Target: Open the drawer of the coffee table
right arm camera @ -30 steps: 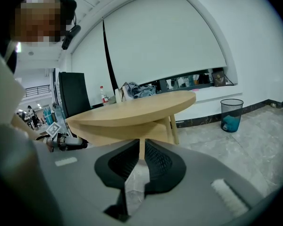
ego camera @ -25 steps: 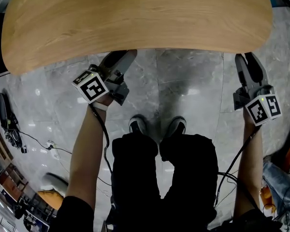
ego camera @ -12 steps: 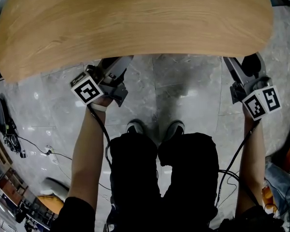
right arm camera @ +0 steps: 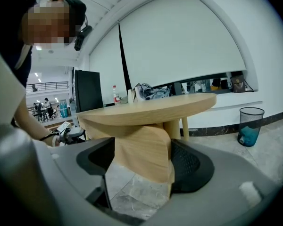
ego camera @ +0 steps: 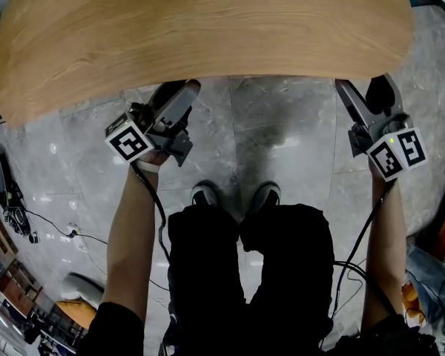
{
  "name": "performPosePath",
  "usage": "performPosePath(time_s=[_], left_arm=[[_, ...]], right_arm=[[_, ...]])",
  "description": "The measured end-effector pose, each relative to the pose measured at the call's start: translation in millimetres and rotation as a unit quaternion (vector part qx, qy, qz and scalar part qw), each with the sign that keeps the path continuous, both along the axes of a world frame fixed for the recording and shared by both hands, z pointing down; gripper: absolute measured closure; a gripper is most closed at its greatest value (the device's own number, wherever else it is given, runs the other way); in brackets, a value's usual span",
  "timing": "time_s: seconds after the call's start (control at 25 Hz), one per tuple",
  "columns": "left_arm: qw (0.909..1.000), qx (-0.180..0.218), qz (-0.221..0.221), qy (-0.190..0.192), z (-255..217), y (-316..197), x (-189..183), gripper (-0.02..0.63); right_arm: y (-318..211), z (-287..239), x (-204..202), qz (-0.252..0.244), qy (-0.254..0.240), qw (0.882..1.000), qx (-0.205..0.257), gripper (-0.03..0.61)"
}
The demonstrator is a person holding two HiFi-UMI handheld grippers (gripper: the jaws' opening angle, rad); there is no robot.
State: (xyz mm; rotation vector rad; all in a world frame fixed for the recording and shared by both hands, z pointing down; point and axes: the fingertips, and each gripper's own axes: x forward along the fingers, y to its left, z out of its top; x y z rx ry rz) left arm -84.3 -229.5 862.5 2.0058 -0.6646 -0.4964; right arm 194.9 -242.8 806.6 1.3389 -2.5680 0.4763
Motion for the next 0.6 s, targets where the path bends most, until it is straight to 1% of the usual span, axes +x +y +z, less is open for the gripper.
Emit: performPosePath(time_s=[0.08,0.2,0.24,0.28,0.32,0.36,0.4,0.44,0.48,0.52,0.56,0.6], left_arm=[[1.0,-0.004,0.006,-0.007,4.6,8.8,-0.3,0.264],[0.9998,-0.021,-0.001,-0.006,10.0,17.4,-2.7,0.264],[0.9996,-0.027,-0.003,-0.009,10.7,18.5,-2.8,0.264],[0.9993,-0.033,-0.003,-0.019,12.2,19.1,-2.2,0.264],[0.9983,-0.039,0.002,-0.042,15.4,19.7,-0.8,0.264],[0.9958,-0.046,0.011,-0.078,20.2,20.9,1.1,0.264],[0.9903,-0.051,0.024,-0.127,25.7,24.2,2.9,0.265],[0.9806,-0.054,0.041,-0.184,30.7,30.0,3.3,0.265],[0.9664,-0.054,0.058,-0.245,33.6,37.7,1.1,0.265],[0.9493,-0.049,0.071,-0.302,32.7,45.4,-3.9,0.265],[0.9317,-0.041,0.078,-0.352,27.5,51.4,-11.6,0.265],[0.9155,-0.033,0.077,-0.393,19.4,54.7,-21.4,0.265]], right_arm=[[10.3,1.1,0.2,-0.002,0.0,1.0,0.001,0.207],[21.8,0.9,-0.6,0.0,-0.002,1.0,-0.006,0.204],[23.0,1.0,-0.7,0.001,0.0,1.0,-0.01,0.204],[23.2,1.6,-0.3,0.004,0.005,1.0,-0.013,0.206],[22.7,2.8,0.9,0.009,0.014,1.0,-0.016,0.207],[21.8,4.6,2.8,0.015,0.024,0.999,-0.02,0.207],[21.1,6.7,5.2,0.021,0.033,0.999,-0.027,0.214],[21.2,8.4,7.6,0.028,0.04,0.998,-0.037,0.222],[22.1,9.3,9.8,0.035,0.042,0.997,-0.05,0.222],[23.6,9.2,11.5,0.041,0.043,0.996,-0.064,0.222],[25.4,8.1,13.0,0.046,0.045,0.995,-0.077,0.222],[27.3,6.2,14.5,0.049,0.048,0.994,-0.088,0.222]])
